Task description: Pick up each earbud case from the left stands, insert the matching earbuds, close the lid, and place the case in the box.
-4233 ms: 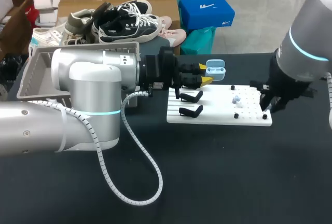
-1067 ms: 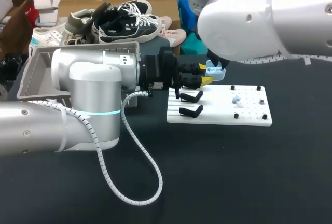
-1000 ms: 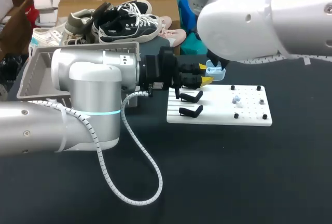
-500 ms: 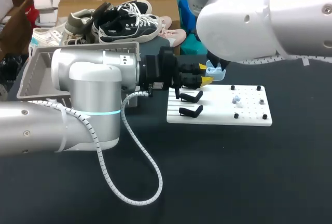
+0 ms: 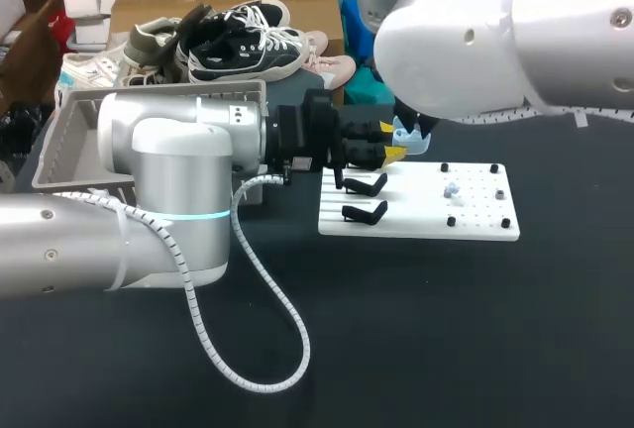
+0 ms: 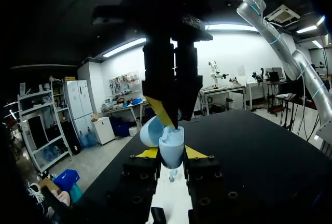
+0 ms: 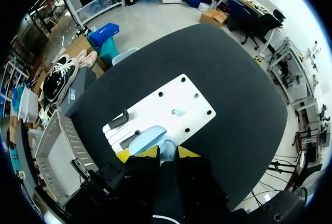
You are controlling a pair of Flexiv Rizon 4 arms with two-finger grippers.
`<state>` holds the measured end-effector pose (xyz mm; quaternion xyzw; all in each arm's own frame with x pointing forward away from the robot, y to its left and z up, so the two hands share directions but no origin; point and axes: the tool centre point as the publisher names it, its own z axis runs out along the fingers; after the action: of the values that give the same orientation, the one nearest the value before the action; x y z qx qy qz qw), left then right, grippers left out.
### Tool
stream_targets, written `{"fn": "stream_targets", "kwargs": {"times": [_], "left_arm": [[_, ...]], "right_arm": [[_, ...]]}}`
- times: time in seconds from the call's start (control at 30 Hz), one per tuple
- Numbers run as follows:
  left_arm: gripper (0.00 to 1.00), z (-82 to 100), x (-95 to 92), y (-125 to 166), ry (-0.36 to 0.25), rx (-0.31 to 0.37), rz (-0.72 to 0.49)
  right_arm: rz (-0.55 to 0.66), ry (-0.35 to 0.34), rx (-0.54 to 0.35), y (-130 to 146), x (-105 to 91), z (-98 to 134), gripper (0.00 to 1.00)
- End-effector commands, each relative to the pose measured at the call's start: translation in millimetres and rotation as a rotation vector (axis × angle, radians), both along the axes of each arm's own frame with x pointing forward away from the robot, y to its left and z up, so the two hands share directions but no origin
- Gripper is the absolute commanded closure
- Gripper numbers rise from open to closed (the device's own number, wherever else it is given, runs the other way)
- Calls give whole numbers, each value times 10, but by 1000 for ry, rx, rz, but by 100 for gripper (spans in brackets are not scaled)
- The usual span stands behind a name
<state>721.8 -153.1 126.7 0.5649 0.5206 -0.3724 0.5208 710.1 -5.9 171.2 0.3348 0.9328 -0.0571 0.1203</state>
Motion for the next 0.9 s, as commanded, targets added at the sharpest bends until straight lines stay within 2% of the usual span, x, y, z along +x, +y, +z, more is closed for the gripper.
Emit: {"fn": "stream_targets", "kwargs": {"times": [0.03, 0.63, 0.67, 0.73, 0.8, 0.83, 0.9], "left_arm": [[100, -5, 2, -1, -2, -3, 1], [100, -5, 2, -1, -2, -3, 1], [100, -5, 2, -1, -2, -3, 1], [100, -5, 2, -1, -2, -3, 1], [100, -5, 2, -1, -2, -3, 1], [100, -5, 2, -1, -2, -3, 1], [100, -5, 2, -1, -2, -3, 1]], "right_arm": [[-6, -1, 1, -8, 5, 2, 100], [-9, -2, 28, 20, 23, -33, 100], [-6, -5, 30, 23, 21, -31, 93], [-5, -9, 42, 23, 17, -28, 64], [-1, -14, 54, 20, 1, -19, 43], [-2, -17, 49, 25, -7, -12, 36], [1, -22, 51, 32, -38, 8, 36]]}}
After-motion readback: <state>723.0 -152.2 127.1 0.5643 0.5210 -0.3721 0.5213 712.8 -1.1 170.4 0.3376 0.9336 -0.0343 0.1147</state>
